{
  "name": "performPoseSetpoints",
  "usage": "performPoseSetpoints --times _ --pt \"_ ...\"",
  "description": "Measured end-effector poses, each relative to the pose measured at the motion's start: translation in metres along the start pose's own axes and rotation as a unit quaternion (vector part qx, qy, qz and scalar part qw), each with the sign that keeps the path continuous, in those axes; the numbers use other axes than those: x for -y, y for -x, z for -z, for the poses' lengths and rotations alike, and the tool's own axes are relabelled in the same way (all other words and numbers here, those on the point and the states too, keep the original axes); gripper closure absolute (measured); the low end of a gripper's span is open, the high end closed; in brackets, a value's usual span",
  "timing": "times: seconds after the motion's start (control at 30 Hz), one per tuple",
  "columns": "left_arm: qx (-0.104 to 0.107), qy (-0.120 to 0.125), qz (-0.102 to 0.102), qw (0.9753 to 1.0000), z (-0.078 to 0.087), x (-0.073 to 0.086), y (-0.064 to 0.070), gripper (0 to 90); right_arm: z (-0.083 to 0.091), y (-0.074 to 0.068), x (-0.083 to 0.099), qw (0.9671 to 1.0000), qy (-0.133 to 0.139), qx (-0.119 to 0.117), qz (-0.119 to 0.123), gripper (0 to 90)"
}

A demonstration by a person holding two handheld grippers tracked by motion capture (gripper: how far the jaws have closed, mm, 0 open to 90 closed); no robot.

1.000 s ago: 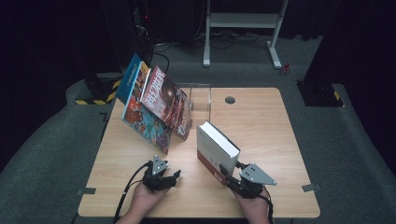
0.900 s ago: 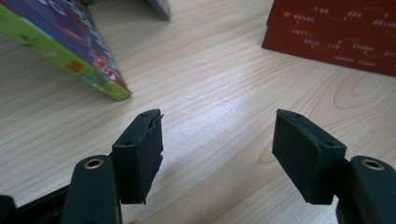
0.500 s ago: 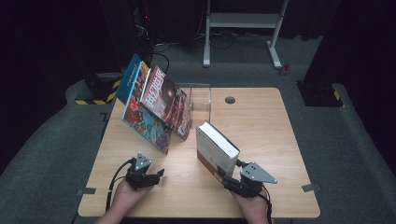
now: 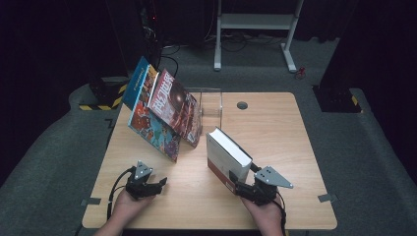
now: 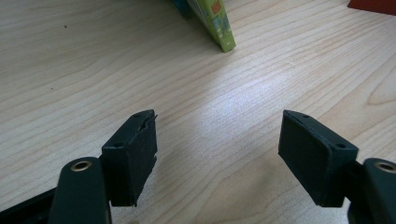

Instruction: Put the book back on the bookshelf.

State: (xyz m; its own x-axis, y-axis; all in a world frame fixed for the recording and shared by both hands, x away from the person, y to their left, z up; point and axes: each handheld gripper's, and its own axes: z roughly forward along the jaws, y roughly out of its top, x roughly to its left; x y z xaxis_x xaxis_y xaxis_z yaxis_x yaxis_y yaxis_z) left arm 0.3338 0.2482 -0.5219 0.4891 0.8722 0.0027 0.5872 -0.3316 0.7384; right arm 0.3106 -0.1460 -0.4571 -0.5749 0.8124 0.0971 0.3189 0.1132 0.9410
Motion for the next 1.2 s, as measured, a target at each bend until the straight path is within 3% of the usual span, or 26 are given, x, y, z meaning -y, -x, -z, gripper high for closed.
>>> performPoseSetpoints --times 0.03,0.1,0.17,0.47,0.6,0.77,1.2 --pt "0.007 -0.008 0.005 0.9999 -0.002 0.001 0.0 27.1 0.001 -0.001 -0.002 1.0 0.003 0.003 0.001 25.4" --pt "0.0 -0.011 -0.01 0.9999 -0.003 0.001 0.002 25.9 0.004 -0.004 -0.008 0.9999 0.005 0.008 0.005 25.4" --pt "-0.002 -0.011 -0.012 0.9999 -0.003 0.001 0.002 25.7 0.004 -0.004 -0.01 0.9999 0.006 0.009 0.007 25.4" --pt "-0.001 -0.009 -0.002 1.0 -0.005 0.001 0.002 22.7 0.001 -0.01 -0.016 0.9997 0.006 0.021 0.011 27.3" --pt "-0.003 -0.008 0.003 1.0 -0.005 0.001 0.002 22.3 0.002 -0.01 -0.016 0.9994 0.008 0.029 0.015 32.4" --pt "-0.006 -0.009 0.005 0.9999 -0.006 0.0 0.002 22.4 0.002 -0.013 -0.017 0.9991 0.015 0.025 0.031 39.2" --pt "-0.007 -0.009 0.005 0.9999 -0.005 0.001 0.002 22.5 -0.002 -0.019 -0.021 0.9988 0.017 0.011 0.045 52.6"
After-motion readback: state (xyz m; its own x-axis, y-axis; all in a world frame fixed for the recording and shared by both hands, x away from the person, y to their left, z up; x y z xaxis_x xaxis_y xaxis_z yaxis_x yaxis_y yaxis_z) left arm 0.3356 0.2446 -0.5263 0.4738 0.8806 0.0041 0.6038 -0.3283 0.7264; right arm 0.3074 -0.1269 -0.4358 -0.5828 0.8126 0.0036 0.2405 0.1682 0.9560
